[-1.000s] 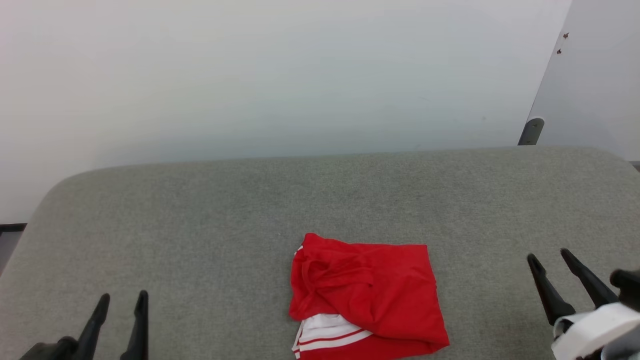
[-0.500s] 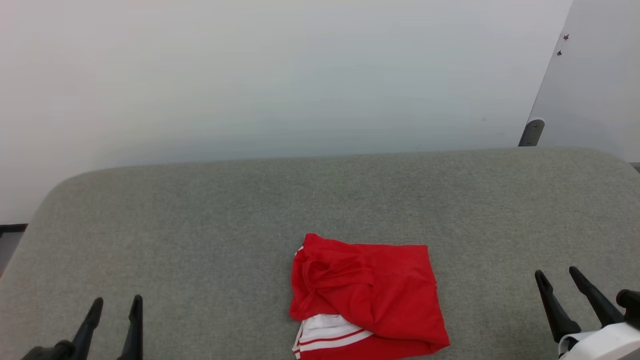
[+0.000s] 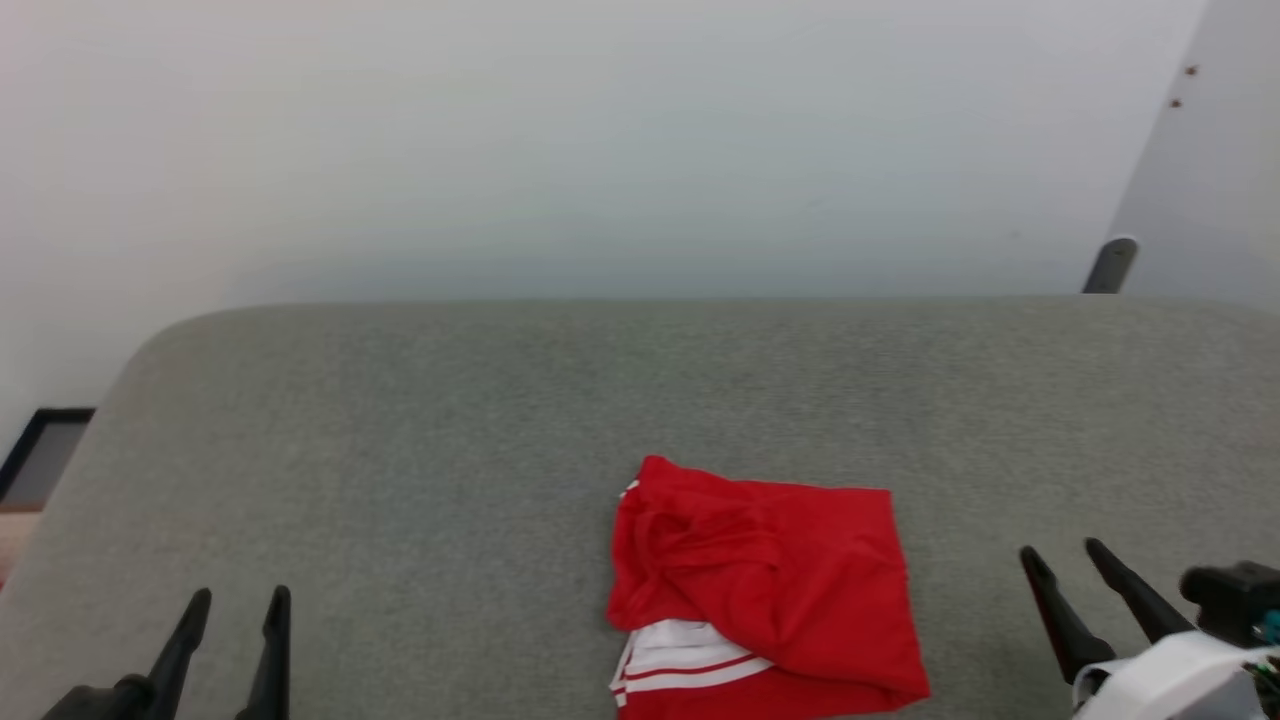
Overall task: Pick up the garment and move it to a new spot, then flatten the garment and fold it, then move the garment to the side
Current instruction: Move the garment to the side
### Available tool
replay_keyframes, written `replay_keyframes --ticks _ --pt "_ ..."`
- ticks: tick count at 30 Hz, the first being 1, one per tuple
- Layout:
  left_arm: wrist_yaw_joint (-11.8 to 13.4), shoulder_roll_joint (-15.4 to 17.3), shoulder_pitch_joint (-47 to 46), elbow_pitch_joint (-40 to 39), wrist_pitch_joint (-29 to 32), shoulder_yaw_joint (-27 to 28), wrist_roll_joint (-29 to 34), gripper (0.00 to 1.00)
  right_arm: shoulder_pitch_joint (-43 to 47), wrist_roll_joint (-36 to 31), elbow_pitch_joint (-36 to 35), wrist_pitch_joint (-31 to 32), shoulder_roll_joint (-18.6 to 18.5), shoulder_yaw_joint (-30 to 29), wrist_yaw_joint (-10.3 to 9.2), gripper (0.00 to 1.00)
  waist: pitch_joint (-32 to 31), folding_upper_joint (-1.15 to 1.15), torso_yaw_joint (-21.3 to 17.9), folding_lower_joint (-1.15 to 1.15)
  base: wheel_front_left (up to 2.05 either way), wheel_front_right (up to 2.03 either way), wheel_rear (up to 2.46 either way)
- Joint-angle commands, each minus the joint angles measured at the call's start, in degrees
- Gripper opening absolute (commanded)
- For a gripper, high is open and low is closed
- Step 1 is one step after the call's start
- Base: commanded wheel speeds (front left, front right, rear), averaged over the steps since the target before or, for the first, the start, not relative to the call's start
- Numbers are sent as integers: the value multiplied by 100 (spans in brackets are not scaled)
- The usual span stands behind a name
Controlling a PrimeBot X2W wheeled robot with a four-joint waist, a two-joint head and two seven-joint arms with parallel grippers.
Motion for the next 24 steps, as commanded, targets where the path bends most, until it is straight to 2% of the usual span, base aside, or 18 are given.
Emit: replay_keyframes --ticks 1,10,18,24 --pt "-21 7 -29 0 3 -4 -22 100 -80 9 -27 46 14 35 -5 100 57 0 133 0 0 0 0" --pt "-21 14 -57 58 4 -192 -90 100 -443 268 225 1101 11 367 -5 100 225 0 631 0 0 0 0" --pt "-21 -72 -236 128 3 -377 -190 100 -778 326 532 2022 -17 386 -5 100 561 0 916 0 0 0 0" --pt "-21 -147 -511 197 3 -549 -223 100 -1127 378 897 2692 116 279 -5 100 869 0 1073 0 0 0 0"
